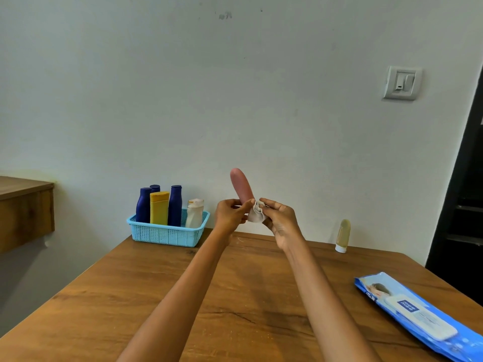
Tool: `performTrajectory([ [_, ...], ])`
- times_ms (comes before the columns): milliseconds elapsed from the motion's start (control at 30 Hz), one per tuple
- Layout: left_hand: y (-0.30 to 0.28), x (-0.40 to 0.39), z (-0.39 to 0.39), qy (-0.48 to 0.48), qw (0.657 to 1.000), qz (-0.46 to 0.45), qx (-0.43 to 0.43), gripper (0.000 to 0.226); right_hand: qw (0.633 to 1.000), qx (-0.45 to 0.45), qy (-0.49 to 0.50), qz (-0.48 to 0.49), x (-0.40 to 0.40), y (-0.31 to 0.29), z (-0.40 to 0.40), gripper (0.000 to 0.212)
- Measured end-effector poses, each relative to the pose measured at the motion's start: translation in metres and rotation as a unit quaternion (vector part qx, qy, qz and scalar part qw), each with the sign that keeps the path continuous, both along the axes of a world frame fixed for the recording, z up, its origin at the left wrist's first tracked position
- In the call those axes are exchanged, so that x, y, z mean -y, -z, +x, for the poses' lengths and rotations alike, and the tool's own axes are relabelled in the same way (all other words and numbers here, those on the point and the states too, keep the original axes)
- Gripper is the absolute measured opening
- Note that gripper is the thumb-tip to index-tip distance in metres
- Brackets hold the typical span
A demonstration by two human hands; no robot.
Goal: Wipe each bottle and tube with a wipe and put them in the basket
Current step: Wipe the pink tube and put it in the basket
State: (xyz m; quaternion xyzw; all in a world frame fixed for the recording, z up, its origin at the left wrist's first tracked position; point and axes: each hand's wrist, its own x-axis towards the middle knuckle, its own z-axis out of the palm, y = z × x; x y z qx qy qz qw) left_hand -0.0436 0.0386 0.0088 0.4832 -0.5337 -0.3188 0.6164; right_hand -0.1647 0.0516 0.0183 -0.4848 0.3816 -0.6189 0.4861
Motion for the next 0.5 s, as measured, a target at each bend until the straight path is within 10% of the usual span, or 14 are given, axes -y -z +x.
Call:
performTrajectory([
  [167,0.005,0.000,0.010,-0.050,0.999,-0.017,0.006,0.038,0.990,0.119,-0.045,0.059,-0.003,0.003,0.004,0.023],
  [500,0.009,0.001,0.093,-0.124,0.989,0.038,0.075,0.038,0.991,0.085,-0.074,0.071,0.002,0.013,0.043,0.025],
])
